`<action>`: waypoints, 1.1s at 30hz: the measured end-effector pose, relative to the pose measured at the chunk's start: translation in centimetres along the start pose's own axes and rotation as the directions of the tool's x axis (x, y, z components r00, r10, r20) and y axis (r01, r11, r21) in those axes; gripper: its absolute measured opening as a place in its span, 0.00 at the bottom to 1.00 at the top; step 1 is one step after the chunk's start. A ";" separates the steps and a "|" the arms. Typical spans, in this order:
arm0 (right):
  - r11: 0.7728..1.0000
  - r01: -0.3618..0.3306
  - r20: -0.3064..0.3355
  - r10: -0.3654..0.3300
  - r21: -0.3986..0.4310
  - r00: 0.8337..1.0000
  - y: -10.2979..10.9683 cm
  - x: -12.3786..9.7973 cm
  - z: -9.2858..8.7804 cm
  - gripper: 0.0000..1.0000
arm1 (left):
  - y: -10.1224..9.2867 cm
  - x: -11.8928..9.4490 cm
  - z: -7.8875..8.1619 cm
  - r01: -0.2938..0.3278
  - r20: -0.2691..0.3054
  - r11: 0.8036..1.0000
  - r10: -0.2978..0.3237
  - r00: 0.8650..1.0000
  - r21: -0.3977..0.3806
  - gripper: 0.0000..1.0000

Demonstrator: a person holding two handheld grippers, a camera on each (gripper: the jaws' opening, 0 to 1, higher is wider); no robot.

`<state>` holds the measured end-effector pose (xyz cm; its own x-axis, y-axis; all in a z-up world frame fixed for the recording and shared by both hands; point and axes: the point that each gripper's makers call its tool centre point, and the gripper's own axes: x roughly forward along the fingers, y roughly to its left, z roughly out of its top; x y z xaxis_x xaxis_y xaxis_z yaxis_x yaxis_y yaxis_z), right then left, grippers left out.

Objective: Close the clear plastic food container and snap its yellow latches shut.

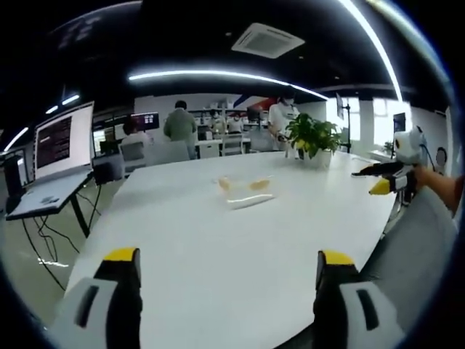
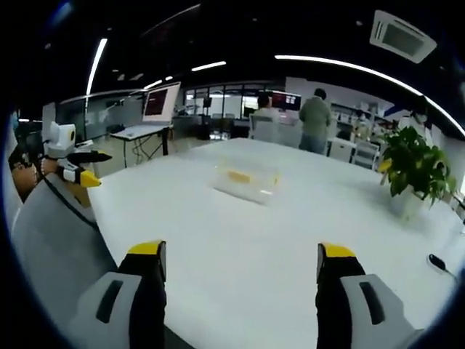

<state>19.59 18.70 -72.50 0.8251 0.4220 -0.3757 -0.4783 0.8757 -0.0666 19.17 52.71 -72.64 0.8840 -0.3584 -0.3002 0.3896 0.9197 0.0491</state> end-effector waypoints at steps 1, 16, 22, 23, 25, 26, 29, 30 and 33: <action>1.000 0.003 0.000 -0.003 -0.002 1.000 0.0 0.0 0.0 0.87 | 0.0 0.0 0.0 0.002 -0.002 1.000 -0.002 1.000 -0.003 0.98; 1.000 -0.020 0.017 0.020 0.000 1.000 0.4 0.1 0.4 0.87 | 0.6 0.1 -0.8 -0.018 -0.047 1.000 0.019 0.999 0.021 0.97; 1.000 -0.024 0.015 0.024 -0.010 1.000 0.6 0.1 0.4 0.87 | 0.6 0.0 -0.8 -0.020 -0.047 1.000 0.021 0.999 0.021 0.97; 1.000 -0.023 0.015 0.023 -0.008 1.000 0.5 0.0 0.4 0.87 | 0.6 0.1 -0.8 -0.019 -0.046 1.000 0.020 0.999 0.022 0.97; 1.000 -0.024 0.014 0.024 -0.010 1.000 0.5 0.0 0.4 0.86 | 0.6 0.1 -0.9 -0.021 -0.048 1.000 0.022 0.999 0.023 0.96; 1.000 -0.027 0.014 0.027 -0.010 1.000 0.6 0.0 0.4 0.86 | 0.6 0.1 -0.9 -0.021 -0.052 1.000 0.022 0.998 0.023 0.96; 0.999 -0.030 0.016 0.030 -0.011 0.999 0.7 0.0 0.4 0.86 | 0.6 0.1 -0.9 -0.023 -0.053 0.999 0.024 0.998 0.022 0.96; 1.000 -0.029 0.019 0.029 -0.009 0.999 0.6 0.0 0.5 0.86 | 0.6 0.1 -0.9 -0.023 -0.048 0.999 0.024 0.999 0.022 0.96; 1.000 -0.031 0.019 0.031 -0.004 0.999 0.6 0.0 0.4 0.86 | 0.7 0.1 -0.9 -0.026 -0.049 0.999 0.027 0.998 0.021 0.96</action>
<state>19.45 19.33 -72.14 0.8153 0.4532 -0.3604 -0.5048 0.8613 -0.0588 19.28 53.44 -73.46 0.8806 -0.3251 -0.3449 0.3717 0.9252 0.0769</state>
